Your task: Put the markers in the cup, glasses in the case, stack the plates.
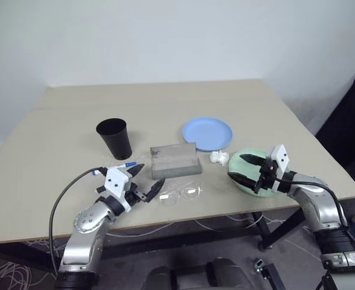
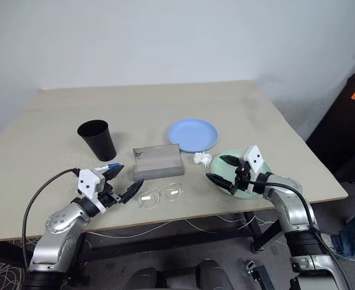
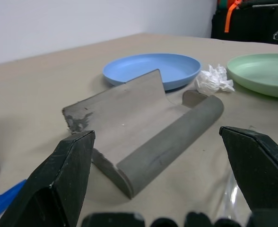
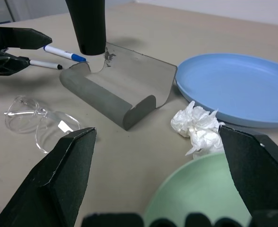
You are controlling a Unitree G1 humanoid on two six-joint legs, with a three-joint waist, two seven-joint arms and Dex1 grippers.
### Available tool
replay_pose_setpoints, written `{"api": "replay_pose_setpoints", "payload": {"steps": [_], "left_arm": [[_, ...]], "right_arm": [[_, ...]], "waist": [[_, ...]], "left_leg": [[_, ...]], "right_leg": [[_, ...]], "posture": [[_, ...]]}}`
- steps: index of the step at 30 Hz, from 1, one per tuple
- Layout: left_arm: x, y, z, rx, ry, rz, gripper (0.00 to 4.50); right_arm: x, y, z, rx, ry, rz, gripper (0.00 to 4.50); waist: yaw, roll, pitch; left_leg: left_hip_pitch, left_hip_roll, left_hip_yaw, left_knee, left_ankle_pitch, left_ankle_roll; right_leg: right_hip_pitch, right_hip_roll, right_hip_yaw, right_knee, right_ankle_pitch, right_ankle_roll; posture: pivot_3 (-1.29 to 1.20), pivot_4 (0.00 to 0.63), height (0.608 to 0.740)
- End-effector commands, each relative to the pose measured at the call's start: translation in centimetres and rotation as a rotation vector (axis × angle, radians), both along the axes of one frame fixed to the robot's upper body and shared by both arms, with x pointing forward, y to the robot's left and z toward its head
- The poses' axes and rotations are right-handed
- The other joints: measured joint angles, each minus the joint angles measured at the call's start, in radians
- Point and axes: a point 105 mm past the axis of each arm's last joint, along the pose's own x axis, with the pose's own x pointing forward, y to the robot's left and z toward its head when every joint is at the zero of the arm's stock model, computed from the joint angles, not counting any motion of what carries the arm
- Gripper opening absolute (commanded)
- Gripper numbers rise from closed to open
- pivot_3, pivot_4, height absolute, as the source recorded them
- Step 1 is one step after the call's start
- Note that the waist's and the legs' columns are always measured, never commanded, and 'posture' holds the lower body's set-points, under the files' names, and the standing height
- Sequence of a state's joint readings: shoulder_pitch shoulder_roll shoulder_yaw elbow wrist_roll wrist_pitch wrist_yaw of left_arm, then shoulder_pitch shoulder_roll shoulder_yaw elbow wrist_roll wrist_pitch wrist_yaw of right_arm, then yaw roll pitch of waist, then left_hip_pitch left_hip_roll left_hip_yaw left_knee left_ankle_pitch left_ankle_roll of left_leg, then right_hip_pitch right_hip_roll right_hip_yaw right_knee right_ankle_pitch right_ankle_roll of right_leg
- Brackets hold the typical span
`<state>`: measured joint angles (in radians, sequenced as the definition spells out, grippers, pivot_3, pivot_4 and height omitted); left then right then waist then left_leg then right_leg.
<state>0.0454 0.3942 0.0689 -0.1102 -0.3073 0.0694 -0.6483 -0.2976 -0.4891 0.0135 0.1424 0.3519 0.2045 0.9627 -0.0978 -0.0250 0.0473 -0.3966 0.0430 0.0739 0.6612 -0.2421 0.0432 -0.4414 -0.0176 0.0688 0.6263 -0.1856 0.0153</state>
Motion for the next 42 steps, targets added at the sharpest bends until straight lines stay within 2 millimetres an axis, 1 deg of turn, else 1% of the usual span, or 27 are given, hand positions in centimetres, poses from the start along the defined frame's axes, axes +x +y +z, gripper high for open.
{"api": "replay_pose_setpoints", "payload": {"steps": [1,3,7,12,16,21,23,26,30,33,37,42], "left_arm": [[-0.1,-0.3,1.2,0.002,-0.052,-0.003,4.48],[-0.2,-0.6,1.0,0.005,-0.049,-0.002,4.48],[-0.4,-1.0,1.2,-0.007,-0.05,0.007,4.48],[-0.7,-0.8,0.9,0.002,-0.034,-0.009,4.48],[-0.4,-0.5,1.1,0.016,-0.037,-0.026,4.48],[0.3,-0.2,1.4,0.025,-0.043,-0.048,4.48],[0.5,-0.6,1.2,0.031,-0.036,-0.061,4.48],[0.6,-0.9,1.6,0.009,-0.038,-0.089,4.48],[0.6,-0.8,0.9,0.04,-0.025,-0.103,4.48],[0.7,-0.4,1.2,0.022,-0.034,-0.08,4.48],[0.4,-1.4,1.1,0.013,-0.022,-0.129,4.48],[1.1,-1.7,1.7,0.017,-0.035,-0.149,4.48]], "right_arm": [[0.4,-0.1,1.2,-0.009,-0.056,0.012,4.5],[0.6,0.2,1.3,-0.009,-0.06,0.024,4.5],[1.0,0.7,1.9,-0.01,-0.081,0.032,4.5],[0.4,0.9,2.0,-0.014,-0.083,0.022,4.5],[0.1,0.5,2.1,-0.016,-0.084,-0.01,4.5],[-0.3,0.2,1.7,-0.017,-0.082,-0.037,4.5],[-0.7,-0.3,1.4,-0.025,-0.08,-0.056,4.5],[-1.1,-0.5,1.8,-0.011,-0.088,-0.063,4.5],[-1.6,-0.8,1.3,-0.016,-0.078,-0.071,4.5],[-1.6,-0.4,0.7,-0.02,-0.07,-0.066,4.5],[-1.5,-0.1,1.1,-0.024,-0.092,-0.079,4.5],[-1.8,0.1,0.5,-0.068,-0.088,-0.097,4.5]], "waist": [[0.0,0.0,0.0],[0.0,0.0,0.0],[0.0,0.0,0.0],[0.001,0.0,0.0],[0.001,0.0,0.0],[0.001,0.001,0.0],[0.001,0.001,0.0],[0.001,0.001,0.0],[0.0,0.001,0.0],[0.0,0.001,0.0],[0.0,0.001,0.0],[0.001,0.001,0.0]], "left_leg": [[0.0,0.0,0.0,0.0,0.0,0.0],[0.0,0.0,0.0,0.0,0.0,0.0],[0.0,0.0,0.0,0.0,0.0,0.0],[0.0,0.0,0.0,0.0,0.0,0.0],[0.0,0.0,0.0,0.0,0.0,0.0],[0.001,0.0,0.0,0.001,0.0,0.0],[0.001,0.0,0.0,0.001,0.0,0.0],[0.0,0.0,0.0,0.0,0.0,0.0],[0.0,0.0,0.001,0.001,0.0,0.0],[0.001,0.0,0.0,0.001,0.0,0.0],[0.001,0.0,0.0,0.001,0.0,0.0],[0.0,0.0,0.0,0.001,0.0,0.0]], "right_leg": [[0.0,0.0,0.0,0.0,0.0,0.0],[0.0,0.0,0.0,0.0,0.0,0.0],[0.0,0.0,0.0,0.0,0.0,0.0],[0.0,0.0,0.0,0.0,0.0,0.0],[0.0,0.0,-0.001,0.0,0.0,0.0],[0.001,0.0,-0.001,0.0,0.0,0.0],[0.001,0.0,-0.001,0.0,0.0,0.0],[0.001,0.0,-0.001,0.0,0.0,0.0],[0.001,0.0,-0.001,0.0,0.0,0.0],[0.001,0.0,-0.001,0.0,0.0,0.0],[0.001,0.0,-0.001,0.001,0.0,0.0],[0.001,0.0,-0.001,0.0,0.0,0.0]], "posture": [[0.0,0.0,0.74],[0.0,0.0,0.74],[0.0,0.0,0.74],[0.0,0.0,0.74],[0.0,0.0,0.74],[0.0,0.0,0.74],[0.0,0.0,0.74],[0.0,0.0,0.74],[0.0,0.0,0.74],[0.0,0.0,0.74],[0.0,0.0,0.74],[0.0,0.0,0.74]]}}
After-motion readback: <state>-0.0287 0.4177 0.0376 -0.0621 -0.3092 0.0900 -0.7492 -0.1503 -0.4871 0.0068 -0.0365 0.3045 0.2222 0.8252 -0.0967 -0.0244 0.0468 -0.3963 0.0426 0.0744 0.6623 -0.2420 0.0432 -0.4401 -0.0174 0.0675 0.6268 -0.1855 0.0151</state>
